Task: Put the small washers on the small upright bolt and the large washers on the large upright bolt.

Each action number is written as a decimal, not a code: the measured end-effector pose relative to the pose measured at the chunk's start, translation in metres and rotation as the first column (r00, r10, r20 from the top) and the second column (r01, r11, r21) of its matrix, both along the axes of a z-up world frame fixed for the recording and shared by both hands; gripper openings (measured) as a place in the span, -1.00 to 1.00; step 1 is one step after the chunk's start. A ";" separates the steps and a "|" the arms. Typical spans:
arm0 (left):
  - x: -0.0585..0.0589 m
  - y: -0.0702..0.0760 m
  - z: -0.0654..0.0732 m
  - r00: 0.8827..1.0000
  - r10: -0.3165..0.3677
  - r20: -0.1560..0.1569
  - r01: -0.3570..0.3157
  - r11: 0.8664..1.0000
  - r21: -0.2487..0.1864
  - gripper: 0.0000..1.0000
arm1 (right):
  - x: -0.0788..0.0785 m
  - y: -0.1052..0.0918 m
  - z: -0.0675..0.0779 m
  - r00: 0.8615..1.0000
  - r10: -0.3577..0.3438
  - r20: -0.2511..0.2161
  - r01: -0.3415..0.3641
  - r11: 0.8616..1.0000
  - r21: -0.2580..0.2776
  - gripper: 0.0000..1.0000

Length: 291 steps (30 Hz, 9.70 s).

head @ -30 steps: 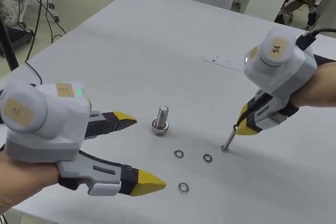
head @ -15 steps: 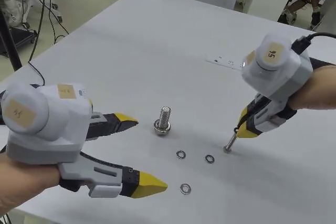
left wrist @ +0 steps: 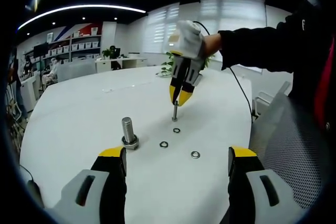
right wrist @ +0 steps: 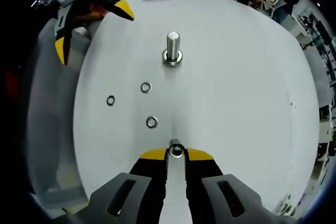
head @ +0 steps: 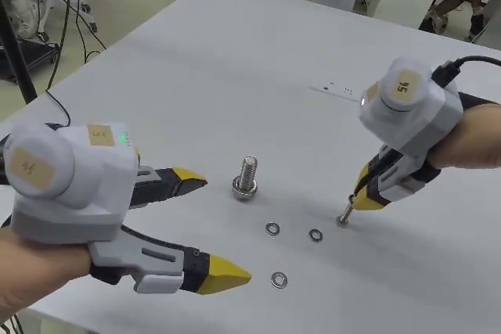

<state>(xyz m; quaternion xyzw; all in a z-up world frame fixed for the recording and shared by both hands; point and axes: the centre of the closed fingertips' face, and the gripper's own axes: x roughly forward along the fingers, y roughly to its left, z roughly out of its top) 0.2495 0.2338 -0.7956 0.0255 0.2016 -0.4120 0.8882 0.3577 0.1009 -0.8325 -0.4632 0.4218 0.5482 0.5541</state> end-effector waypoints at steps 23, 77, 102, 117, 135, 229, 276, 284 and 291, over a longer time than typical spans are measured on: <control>-0.002 0.004 0.003 1.000 0.016 0.006 -0.016 1.000 0.003 0.58 | -0.001 0.004 -0.037 0.999 -0.029 -0.025 0.029 1.000 -0.003 -0.74; -0.004 0.004 0.005 1.000 0.015 0.014 -0.015 1.000 0.002 0.58 | -0.013 0.031 -0.003 0.996 0.079 0.042 -0.083 0.993 0.088 -0.14; -0.009 0.007 0.007 0.999 0.038 0.019 -0.038 0.999 -0.001 0.58 | -0.037 0.040 -0.037 0.968 0.250 -0.018 -0.250 0.968 -0.017 -0.35; -0.011 0.008 0.007 0.999 0.043 0.021 -0.043 0.999 -0.004 0.58 | -0.040 0.036 -0.051 0.965 0.260 -0.031 -0.262 0.963 -0.069 -0.54; -0.011 0.006 0.008 0.999 0.033 0.021 -0.032 0.999 -0.003 0.58 | -0.042 0.034 -0.050 0.970 0.243 -0.027 -0.245 0.966 -0.078 -0.69; 0.003 -0.016 0.004 0.999 -0.054 0.003 0.054 0.998 0.013 0.57 | 0.004 -0.001 0.032 0.992 0.106 0.074 -0.103 0.994 -0.040 -0.73; 0.001 -0.012 -0.001 0.999 -0.042 -0.008 0.042 0.999 0.014 0.56 | 0.003 0.003 -0.009 0.995 0.096 0.020 -0.095 0.994 -0.053 -0.73; 0.000 -0.012 -0.002 0.999 -0.044 -0.011 0.044 0.999 0.017 0.56 | 0.004 0.004 -0.018 0.996 0.087 0.010 -0.086 0.995 -0.055 -0.73; 0.000 -0.011 -0.002 0.999 -0.043 -0.015 0.044 0.999 0.019 0.56 | 0.002 0.004 -0.025 0.997 0.083 0.006 -0.082 0.995 -0.055 -0.73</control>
